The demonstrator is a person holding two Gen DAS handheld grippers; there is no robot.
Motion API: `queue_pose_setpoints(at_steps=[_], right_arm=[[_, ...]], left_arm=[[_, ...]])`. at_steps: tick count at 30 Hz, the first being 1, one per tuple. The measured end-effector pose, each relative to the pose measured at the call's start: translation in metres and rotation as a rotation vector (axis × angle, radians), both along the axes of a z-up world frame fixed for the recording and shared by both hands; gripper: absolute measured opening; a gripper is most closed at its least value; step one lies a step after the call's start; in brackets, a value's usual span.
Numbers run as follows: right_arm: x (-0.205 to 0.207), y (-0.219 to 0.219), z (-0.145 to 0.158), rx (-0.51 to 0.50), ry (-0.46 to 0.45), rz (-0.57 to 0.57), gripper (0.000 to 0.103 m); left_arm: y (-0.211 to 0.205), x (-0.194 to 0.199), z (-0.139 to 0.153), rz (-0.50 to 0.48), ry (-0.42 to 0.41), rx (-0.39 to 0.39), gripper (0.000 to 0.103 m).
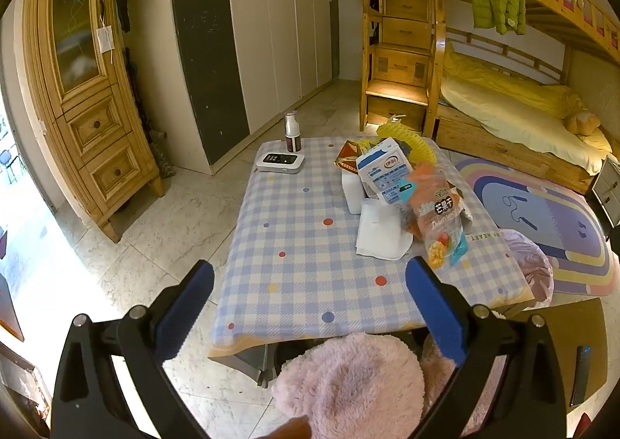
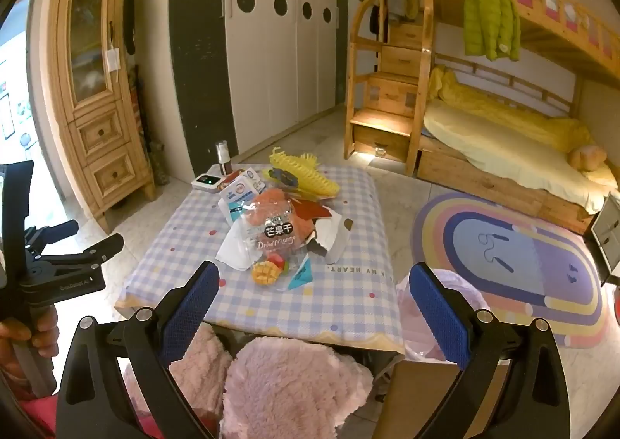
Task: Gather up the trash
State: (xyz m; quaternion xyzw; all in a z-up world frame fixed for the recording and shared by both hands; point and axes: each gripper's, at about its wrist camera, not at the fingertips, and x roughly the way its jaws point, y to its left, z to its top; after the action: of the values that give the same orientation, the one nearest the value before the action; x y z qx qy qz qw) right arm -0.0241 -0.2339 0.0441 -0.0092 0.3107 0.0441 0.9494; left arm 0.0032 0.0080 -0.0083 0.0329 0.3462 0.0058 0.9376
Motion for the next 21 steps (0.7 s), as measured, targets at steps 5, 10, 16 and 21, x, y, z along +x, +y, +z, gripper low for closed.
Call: queue_pose_setpoints(at_steps=[5, 10, 16, 21], right_arm=[[0.0001, -0.0001, 0.002, 0.002, -0.004, 0.0, 0.098], [0.0001, 0.0, 0.004, 0.003, -0.005, -0.001, 0.098], [0.0014, 0.0004, 0.0001, 0.004, -0.005, -0.001, 0.098], [0.0019, 0.0012, -0.0019, 0.003, -0.008, 0.001, 0.098]], left_arm=[[0.0004, 0.0004, -0.0003, 0.0, 0.0, -0.001, 0.096], [0.0008, 0.0007, -0.001, 0.0, 0.001, 0.0, 0.096], [0.0006, 0.0008, -0.0011, 0.001, 0.002, 0.0, 0.096], [0.0011, 0.0006, -0.0017, 0.0, 0.002, 0.0, 0.096]])
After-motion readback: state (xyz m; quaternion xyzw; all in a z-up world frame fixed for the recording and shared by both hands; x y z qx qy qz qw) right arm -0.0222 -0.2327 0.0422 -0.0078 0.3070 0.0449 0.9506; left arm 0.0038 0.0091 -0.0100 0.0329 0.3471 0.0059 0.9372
